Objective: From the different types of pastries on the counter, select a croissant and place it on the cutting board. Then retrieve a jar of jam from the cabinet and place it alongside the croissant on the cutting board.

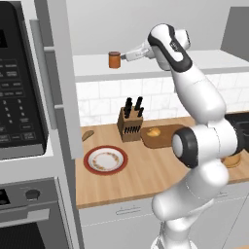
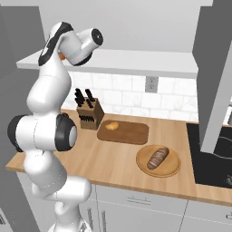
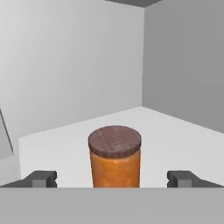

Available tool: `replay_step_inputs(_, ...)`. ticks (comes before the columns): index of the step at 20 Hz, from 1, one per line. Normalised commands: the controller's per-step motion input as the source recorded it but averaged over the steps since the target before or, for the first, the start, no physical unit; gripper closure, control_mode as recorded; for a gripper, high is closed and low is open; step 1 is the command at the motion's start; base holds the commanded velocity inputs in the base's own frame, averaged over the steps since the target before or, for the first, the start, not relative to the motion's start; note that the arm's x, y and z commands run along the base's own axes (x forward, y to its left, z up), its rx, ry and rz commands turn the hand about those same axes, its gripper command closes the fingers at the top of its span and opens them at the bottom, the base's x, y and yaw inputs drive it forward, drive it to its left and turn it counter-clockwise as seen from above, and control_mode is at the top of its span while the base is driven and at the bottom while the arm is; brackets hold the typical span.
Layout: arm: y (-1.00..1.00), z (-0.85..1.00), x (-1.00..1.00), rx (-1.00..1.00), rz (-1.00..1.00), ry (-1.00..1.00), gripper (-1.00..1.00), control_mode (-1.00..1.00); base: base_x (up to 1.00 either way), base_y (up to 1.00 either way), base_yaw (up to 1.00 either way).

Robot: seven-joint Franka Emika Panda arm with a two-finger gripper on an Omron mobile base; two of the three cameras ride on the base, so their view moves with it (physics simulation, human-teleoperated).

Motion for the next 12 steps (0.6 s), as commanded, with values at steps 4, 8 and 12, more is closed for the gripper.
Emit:
replay_step_inputs(4, 0.08, -0.04, 0.11, 0.04, 0.03, 0.01, -1.00, -1.00, 0.00, 0.00, 0.00)
replay_step_inputs(8, 0.15, -0.11, 0.09, 0.01, 0.03, 0.03, -1.00, -1.00, 0.00, 0.00, 0.00)
replay_step_inputs(12, 0.20, -0.08, 0.08, 0.00, 0.02, 0.03, -1.00, -1.00, 0.00, 0.00, 0.00)
